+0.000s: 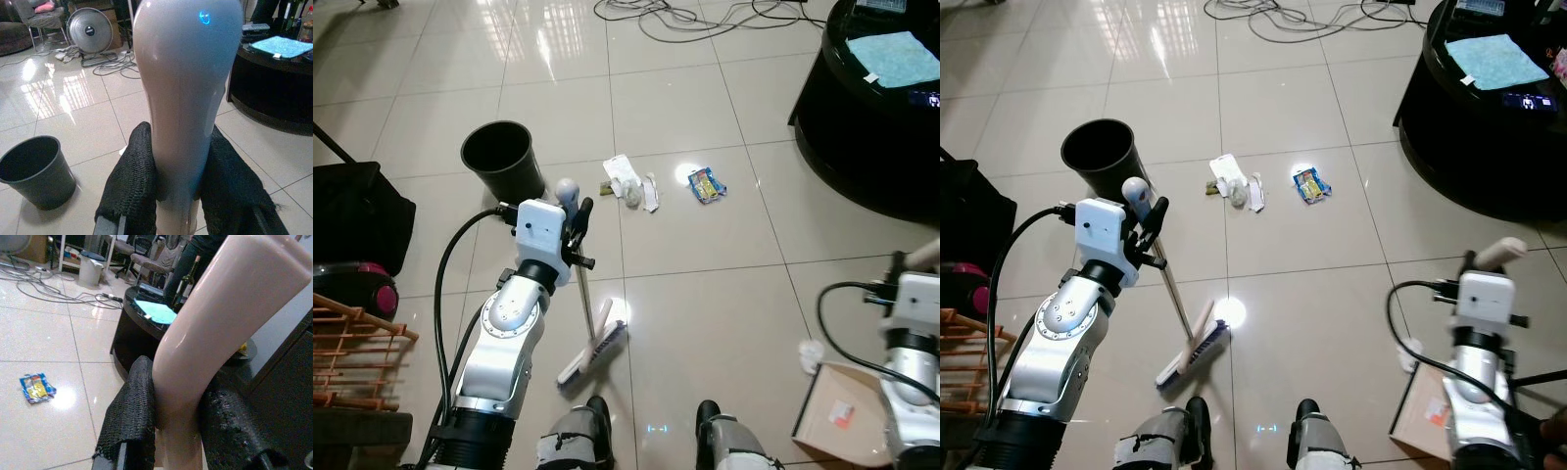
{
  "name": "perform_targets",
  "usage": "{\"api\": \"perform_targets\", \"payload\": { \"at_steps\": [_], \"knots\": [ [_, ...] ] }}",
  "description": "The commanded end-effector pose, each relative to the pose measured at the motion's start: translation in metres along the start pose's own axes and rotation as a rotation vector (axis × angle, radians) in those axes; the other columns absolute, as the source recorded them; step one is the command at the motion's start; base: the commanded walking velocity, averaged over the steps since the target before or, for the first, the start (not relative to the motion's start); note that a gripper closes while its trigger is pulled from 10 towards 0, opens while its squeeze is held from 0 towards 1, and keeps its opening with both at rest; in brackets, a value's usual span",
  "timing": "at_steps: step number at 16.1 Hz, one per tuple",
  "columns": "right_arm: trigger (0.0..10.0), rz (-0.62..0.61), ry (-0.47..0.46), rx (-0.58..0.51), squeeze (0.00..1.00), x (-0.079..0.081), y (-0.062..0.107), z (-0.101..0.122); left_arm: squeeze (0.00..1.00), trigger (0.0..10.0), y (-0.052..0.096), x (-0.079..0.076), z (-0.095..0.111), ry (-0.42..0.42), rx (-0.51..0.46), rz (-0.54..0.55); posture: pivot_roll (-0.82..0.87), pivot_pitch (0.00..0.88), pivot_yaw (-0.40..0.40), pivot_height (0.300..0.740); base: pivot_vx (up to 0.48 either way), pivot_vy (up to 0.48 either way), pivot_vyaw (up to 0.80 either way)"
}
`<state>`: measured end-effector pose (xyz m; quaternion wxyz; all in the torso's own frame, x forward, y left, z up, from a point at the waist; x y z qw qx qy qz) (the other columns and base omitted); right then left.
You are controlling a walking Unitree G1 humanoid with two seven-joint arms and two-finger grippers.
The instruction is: Sweep floor
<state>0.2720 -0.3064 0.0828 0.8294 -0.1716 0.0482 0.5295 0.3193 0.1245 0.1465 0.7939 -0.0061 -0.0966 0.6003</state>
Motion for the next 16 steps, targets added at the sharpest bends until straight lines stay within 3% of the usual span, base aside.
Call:
{"api": "perform_targets", "payload": {
  "at_steps": [1, 6, 7, 8, 12, 14, 16],
  "knots": [
    [10.0, 0.018, -0.057, 0.005, 0.00, 0.013, 0.005, -0.001, 0.00, 10.0, 0.000, 0.004, 0.009, -0.017, -0.035, 0.017, 0.16, 0.252, 0.103, 0.740, 0.000, 0.000, 0.00],
    [10.0, 0.136, -0.131, 0.014, 0.00, 0.061, 0.007, 0.003, 0.00, 10.0, -0.002, 0.003, 0.009, -0.011, -0.043, 0.025, 0.16, 0.235, 0.096, 0.740, 0.000, 0.000, 0.00],
    [10.0, 0.139, -0.134, 0.014, 0.00, 0.062, 0.007, 0.004, 0.00, 10.0, -0.002, 0.003, 0.009, -0.011, -0.043, 0.025, 0.16, 0.233, 0.095, 0.740, 0.000, 0.000, 0.00],
    [10.0, 0.188, -0.158, -0.003, 0.00, 0.078, 0.005, 0.010, 0.00, 10.0, -0.002, 0.004, 0.009, -0.011, -0.044, 0.027, 0.15, 0.230, 0.093, 0.740, 0.000, 0.000, 0.00],
    [10.0, 0.294, -0.221, -0.040, 0.00, 0.117, 0.006, 0.028, 0.00, 10.0, -0.003, 0.007, 0.009, -0.015, -0.051, 0.045, 0.15, 0.216, 0.075, 0.740, 0.000, 0.000, 0.00],
    [10.0, 0.451, -0.260, -0.123, 0.00, 0.154, 0.015, 0.052, 0.00, 10.0, -0.007, 0.011, 0.010, -0.015, -0.066, 0.071, 0.13, 0.196, 0.059, 0.740, 0.000, 0.000, 0.00],
    [10.0, 0.510, -0.269, -0.179, 0.00, 0.163, 0.019, 0.064, 0.00, 10.0, -0.009, 0.012, 0.011, -0.014, -0.075, 0.087, 0.12, 0.183, 0.049, 0.740, 0.000, 0.000, 0.00]
  ]
}}
Point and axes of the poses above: a point about 5 cm out from each wrist's last joint towards the gripper, its own y axis pointing back from the gripper into the wrist, its own z axis along the axis of the wrist's last joint, x = y × z, the point moved 2 cm from there along -y, pointing out of the wrist towards the gripper, and after that the axes turned 3 degrees about -y, right-handed, at the moved point
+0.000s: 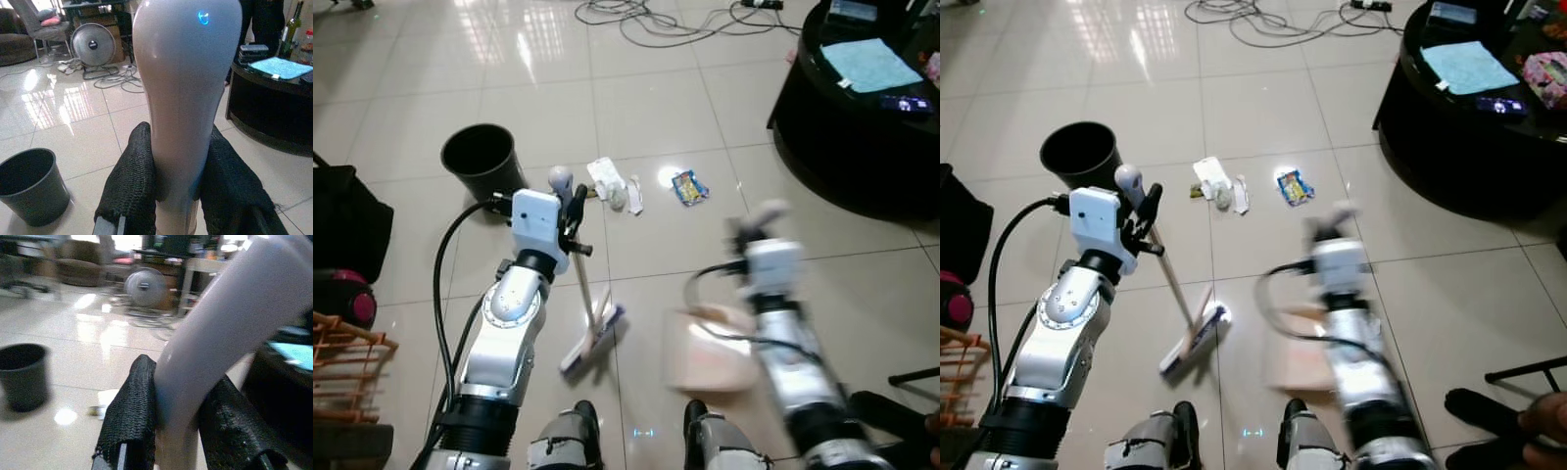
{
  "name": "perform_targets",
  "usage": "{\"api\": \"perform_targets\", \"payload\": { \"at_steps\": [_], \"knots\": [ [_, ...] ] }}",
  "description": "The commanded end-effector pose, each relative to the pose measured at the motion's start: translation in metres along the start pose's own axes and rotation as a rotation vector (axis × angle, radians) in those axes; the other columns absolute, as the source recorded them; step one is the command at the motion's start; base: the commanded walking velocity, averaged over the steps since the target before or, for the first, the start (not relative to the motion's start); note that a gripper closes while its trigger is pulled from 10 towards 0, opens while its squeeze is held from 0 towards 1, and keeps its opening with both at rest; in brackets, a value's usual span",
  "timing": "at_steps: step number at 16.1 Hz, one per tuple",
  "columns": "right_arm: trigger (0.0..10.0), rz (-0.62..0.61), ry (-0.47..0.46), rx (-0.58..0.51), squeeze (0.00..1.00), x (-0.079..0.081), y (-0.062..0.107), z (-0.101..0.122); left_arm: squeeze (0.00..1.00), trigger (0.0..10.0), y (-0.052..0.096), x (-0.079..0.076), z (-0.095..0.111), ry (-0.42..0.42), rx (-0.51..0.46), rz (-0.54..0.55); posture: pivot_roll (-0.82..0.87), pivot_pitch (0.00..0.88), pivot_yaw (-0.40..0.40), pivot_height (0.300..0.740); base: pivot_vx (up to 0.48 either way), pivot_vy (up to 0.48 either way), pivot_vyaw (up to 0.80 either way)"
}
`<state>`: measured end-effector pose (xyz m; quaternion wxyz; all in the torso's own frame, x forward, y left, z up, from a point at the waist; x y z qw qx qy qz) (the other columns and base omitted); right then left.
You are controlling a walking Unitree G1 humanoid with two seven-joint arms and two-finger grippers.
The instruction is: Sweep floor
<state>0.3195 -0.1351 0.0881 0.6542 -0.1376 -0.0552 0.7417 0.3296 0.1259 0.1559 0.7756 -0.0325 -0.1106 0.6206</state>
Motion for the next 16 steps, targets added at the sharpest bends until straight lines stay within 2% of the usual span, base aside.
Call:
{"api": "perform_targets", "payload": {
  "at_steps": [1, 3, 4, 5, 6, 8, 11, 13, 16],
  "knots": [
    [10.0, -0.016, 0.008, -0.072, 0.00, -0.010, 0.001, 0.014, 0.00, 10.0, -0.002, 0.009, 0.004, -0.017, -0.027, 0.049, 0.10, 0.157, 0.022, 0.740, 0.000, 0.000, 0.00],
    [10.0, -0.033, 0.009, -0.085, 0.00, -0.016, 0.002, 0.017, 0.00, 10.0, -0.003, 0.011, 0.004, -0.017, -0.028, 0.057, 0.09, 0.153, 0.019, 0.740, 0.000, 0.000, 0.00],
    [10.0, -0.105, 0.021, -0.115, 0.00, -0.039, 0.005, 0.030, 0.00, 10.0, -0.003, 0.013, 0.000, -0.008, -0.012, 0.065, 0.07, 0.132, 0.008, 0.740, 0.000, 0.000, 0.00],
    [10.0, -0.193, 0.037, -0.099, 0.00, -0.066, 0.007, 0.039, 0.00, 10.0, -0.002, 0.014, -0.005, -0.001, 0.019, 0.058, 0.05, 0.119, 0.008, 0.740, 0.000, 0.000, 0.00],
    [10.0, -0.236, 0.042, -0.073, 0.00, -0.079, 0.007, 0.043, 0.00, 10.0, -0.001, 0.014, -0.008, -0.004, 0.031, 0.050, 0.04, 0.116, 0.008, 0.740, 0.000, 0.000, 0.00],
    [10.0, -0.256, 0.016, -0.036, 0.00, -0.084, 0.007, 0.047, 0.00, 10.0, 0.004, 0.015, -0.011, -0.028, 0.040, 0.041, 0.03, 0.106, 0.002, 0.740, 0.000, 0.000, 0.00],
    [10.0, -0.247, -0.042, -0.005, 0.00, -0.079, 0.010, 0.070, 0.00, 10.0, 0.018, 0.018, -0.017, -0.088, 0.071, 0.037, 0.02, 0.100, -0.025, 0.740, 0.000, 0.000, 0.00],
    [10.0, -0.255, -0.080, 0.012, 0.00, -0.075, 0.011, 0.075, 0.00, 10.0, 0.023, 0.017, -0.018, -0.101, 0.077, 0.036, 0.02, 0.101, -0.035, 0.740, 0.000, -0.133, 0.00],
    [10.0, -0.229, -0.071, 0.061, 0.00, -0.067, 0.014, 0.072, 0.00, 10.0, 0.024, 0.008, -0.014, -0.128, 0.071, 0.011, 0.03, 0.106, -0.034, 0.740, 0.000, -0.306, 0.00]
  ]
}}
Point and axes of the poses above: a point about 5 cm out from each wrist's last joint towards the gripper, its own y axis pointing back from the gripper into the wrist, its own z axis along the axis of the wrist's last joint, x = y × z, the point moved 2 cm from there along -y, pointing out of the wrist towards the gripper, and after that the axes turned 3 degrees about -y, right-handed, at the moved point
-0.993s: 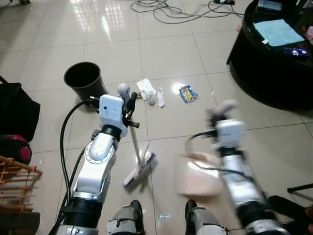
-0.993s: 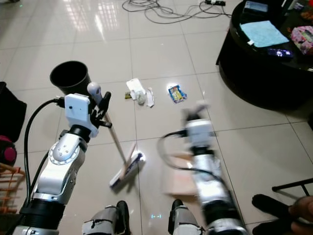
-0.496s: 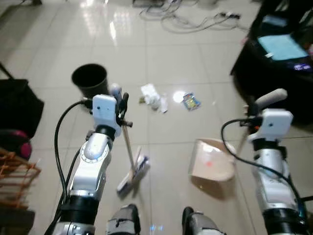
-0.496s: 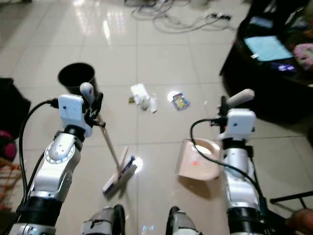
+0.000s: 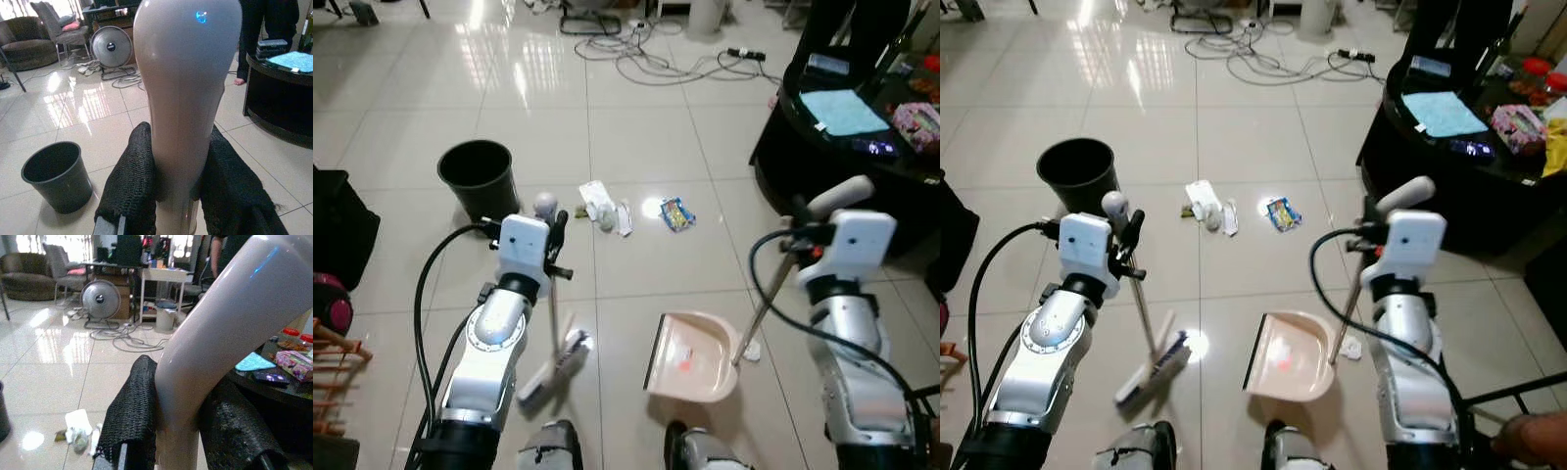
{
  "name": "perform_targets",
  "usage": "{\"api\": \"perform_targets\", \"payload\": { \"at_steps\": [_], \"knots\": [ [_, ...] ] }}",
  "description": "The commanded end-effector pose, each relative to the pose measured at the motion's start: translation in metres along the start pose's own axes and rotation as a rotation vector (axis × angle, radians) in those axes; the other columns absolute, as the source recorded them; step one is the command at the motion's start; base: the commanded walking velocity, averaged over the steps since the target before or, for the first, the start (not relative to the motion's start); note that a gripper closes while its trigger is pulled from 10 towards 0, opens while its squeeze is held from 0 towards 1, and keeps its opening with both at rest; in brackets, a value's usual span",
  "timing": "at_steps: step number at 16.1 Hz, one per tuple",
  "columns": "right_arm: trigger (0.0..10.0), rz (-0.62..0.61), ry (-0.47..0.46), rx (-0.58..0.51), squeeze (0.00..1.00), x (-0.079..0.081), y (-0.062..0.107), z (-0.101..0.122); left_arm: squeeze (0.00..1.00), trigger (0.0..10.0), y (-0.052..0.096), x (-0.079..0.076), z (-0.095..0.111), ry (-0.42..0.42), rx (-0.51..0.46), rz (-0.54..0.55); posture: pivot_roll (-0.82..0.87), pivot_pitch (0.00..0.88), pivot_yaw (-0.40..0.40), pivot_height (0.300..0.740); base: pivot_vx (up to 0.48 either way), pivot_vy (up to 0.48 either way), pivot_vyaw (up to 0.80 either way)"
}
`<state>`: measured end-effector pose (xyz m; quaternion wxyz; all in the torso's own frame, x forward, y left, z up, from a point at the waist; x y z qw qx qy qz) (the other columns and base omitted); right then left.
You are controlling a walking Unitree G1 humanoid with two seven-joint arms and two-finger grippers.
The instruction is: Sweep floor
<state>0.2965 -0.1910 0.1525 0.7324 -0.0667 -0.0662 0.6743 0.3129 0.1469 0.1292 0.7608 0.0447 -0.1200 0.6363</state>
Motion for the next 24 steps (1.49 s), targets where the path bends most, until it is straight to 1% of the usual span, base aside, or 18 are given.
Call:
{"api": "perform_targets", "payload": {
  "at_steps": [1, 6, 12, 14, 16, 17, 19, 20, 21, 24],
  "knots": [
    [10.0, -0.015, 0.016, -0.021, 0.00, -0.005, 0.002, 0.010, 0.00, 10.0, 0.000, -0.006, 0.011, -0.014, -0.043, -0.014, 0.03, 0.107, -0.031, 0.740, 0.000, -0.307, 0.00],
    [10.0, -0.034, 0.014, 0.009, 0.00, -0.006, 0.007, 0.009, 0.00, 10.0, 0.000, -0.010, 0.014, -0.024, -0.042, -0.030, 0.03, 0.115, -0.019, 0.740, 0.000, -0.310, 0.00],
    [10.0, -0.047, 0.013, 0.043, 0.00, -0.009, 0.011, 0.002, 0.00, 10.0, -0.001, -0.009, 0.017, -0.046, -0.050, -0.038, 0.04, 0.116, -0.014, 0.740, 0.000, -0.311, 0.00],
    [10.0, -0.049, 0.014, 0.054, 0.00, -0.009, 0.013, -0.001, 0.00, 10.0, -0.002, -0.011, 0.015, 0.010, -0.020, -0.092, 0.04, 0.116, -0.013, 0.740, 0.000, 0.000, 0.00],
    [10.0, -0.053, 0.010, 0.063, 0.00, -0.010, 0.015, -0.004, 0.00, 10.0, -0.005, -0.010, 0.018, -0.030, -0.033, -0.084, 0.04, 0.113, -0.010, 0.740, 0.000, 0.431, 0.00],
    [10.0, -0.054, 0.010, 0.064, 0.00, -0.010, 0.015, -0.004, 0.00, 10.0, -0.005, -0.010, 0.019, -0.036, -0.037, -0.083, 0.04, 0.112, -0.009, 0.740, 0.000, 0.431, 0.00],
    [10.0, -0.060, 0.011, 0.076, 0.00, -0.010, 0.018, -0.007, 0.00, 10.0, -0.005, -0.014, 0.022, -0.040, -0.043, -0.097, 0.04, 0.107, -0.007, 0.740, 0.000, 0.000, 0.00],
    [10.0, -0.060, 0.016, 0.083, 0.00, -0.011, 0.020, -0.010, 0.00, 10.0, -0.004, -0.017, 0.024, -0.062, -0.053, -0.127, 0.04, 0.105, -0.010, 0.740, 0.000, 0.000, 0.00],
    [10.0, -0.058, 0.018, 0.086, 0.00, -0.011, 0.021, -0.011, 0.00, 10.0, -0.004, -0.018, 0.025, -0.062, -0.059, -0.132, 0.04, 0.104, -0.010, 0.740, 0.000, 0.000, 0.00],
    [10.0, -0.079, -0.023, 0.101, 0.00, -0.013, 0.023, -0.015, 0.00, 10.0, -0.003, -0.019, 0.029, -0.050, -0.089, -0.139, 0.04, 0.097, -0.013, 0.740, 0.000, 0.000, -0.16]
  ]
}}
Point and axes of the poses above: a point about 5 cm out from each wrist's last joint towards the gripper, its own y axis pointing back from the gripper into the wrist, its own z axis along the axis of the wrist's last joint, x = y × z, the point moved 2 cm from there along -y, pointing out of the wrist towards the gripper, and after that the axes turned 3 degrees about -y, right-handed, at the moved point
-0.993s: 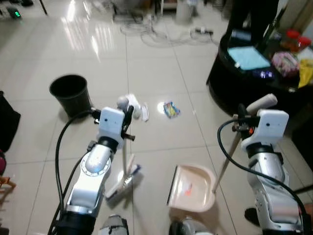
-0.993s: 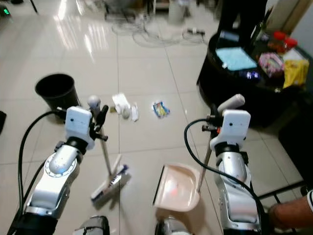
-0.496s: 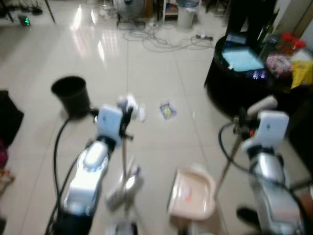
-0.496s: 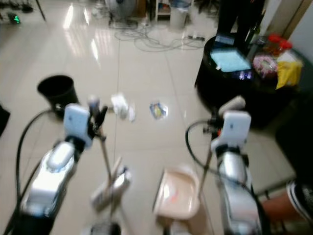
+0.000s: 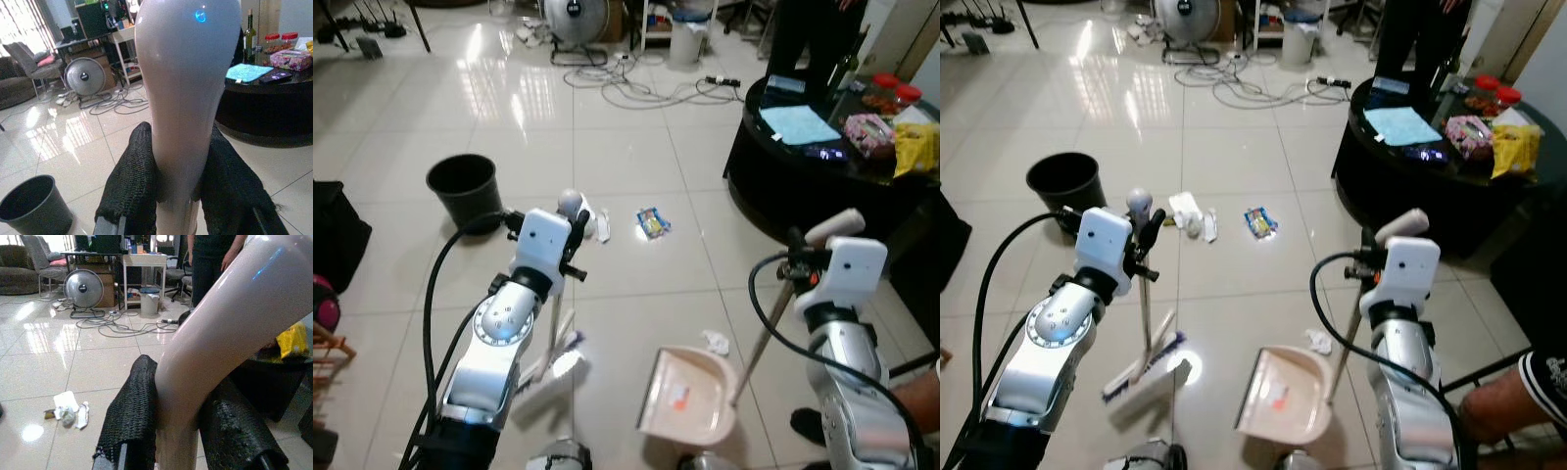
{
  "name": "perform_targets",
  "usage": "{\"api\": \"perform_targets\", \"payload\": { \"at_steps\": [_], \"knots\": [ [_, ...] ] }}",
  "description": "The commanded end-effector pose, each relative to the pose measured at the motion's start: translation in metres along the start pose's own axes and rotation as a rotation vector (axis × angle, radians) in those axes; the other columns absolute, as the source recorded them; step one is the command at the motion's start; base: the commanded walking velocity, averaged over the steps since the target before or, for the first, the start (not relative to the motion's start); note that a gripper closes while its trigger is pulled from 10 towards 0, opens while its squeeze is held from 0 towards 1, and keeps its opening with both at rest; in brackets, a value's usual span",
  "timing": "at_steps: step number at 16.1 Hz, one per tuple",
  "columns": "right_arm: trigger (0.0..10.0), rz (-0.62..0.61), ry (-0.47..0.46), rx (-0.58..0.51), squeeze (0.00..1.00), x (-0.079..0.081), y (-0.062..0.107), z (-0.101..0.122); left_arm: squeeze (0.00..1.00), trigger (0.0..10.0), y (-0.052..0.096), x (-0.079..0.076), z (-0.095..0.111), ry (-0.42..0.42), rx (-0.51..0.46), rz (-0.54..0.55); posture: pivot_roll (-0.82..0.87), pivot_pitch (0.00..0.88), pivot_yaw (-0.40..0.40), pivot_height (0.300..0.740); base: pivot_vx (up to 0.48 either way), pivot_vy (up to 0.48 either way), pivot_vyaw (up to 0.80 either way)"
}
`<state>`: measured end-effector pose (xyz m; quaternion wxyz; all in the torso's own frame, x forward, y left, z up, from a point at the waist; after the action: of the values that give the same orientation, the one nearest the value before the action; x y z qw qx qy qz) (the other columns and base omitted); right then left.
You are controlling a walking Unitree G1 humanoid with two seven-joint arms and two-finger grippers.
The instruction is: Sweep floor
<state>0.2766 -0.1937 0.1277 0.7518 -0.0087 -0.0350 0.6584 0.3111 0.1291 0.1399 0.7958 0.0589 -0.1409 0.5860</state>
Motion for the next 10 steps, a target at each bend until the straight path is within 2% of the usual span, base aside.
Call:
{"api": "perform_targets", "payload": {
  "at_steps": [1, 3, 10],
  "knots": [
    [10.0, -0.026, 0.002, -0.027, 0.00, -0.0083, -0.0002, 0.0055, 0.00, 10.0, -0.0016, -0.0033, 0.0153, -0.008, -0.070, -0.016, 0.05, 0.094, -0.012, 0.740, 0.000, 0.000, -0.57],
    [10.0, -0.025, 0.003, -0.028, 0.00, -0.0082, 0.0002, 0.0048, 0.00, 10.0, -0.0015, -0.0037, 0.0161, -0.011, -0.073, -0.019, 0.05, 0.092, -0.012, 0.740, 0.122, 0.000, -0.56],
    [10.0, -0.025, 0.018, -0.019, 0.00, -0.0104, 0.0008, 0.0011, 0.00, 10.0, -0.0040, -0.0054, 0.0179, -0.015, -0.081, -0.029, 0.04, 0.102, -0.010, 0.740, 0.261, 0.000, 0.00]
  ]
}}
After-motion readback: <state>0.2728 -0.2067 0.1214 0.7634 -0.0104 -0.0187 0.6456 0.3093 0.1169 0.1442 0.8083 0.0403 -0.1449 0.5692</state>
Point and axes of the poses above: a point about 5 cm out from each wrist's last joint towards the gripper, its own y axis pointing back from the gripper into the wrist, its own z axis along the axis of the wrist's last joint, x = y × z, the point moved 2 cm from there along -y, pointing out of the wrist towards the gripper, and after that the axes turned 3 degrees about -y, right-handed, at the moved point
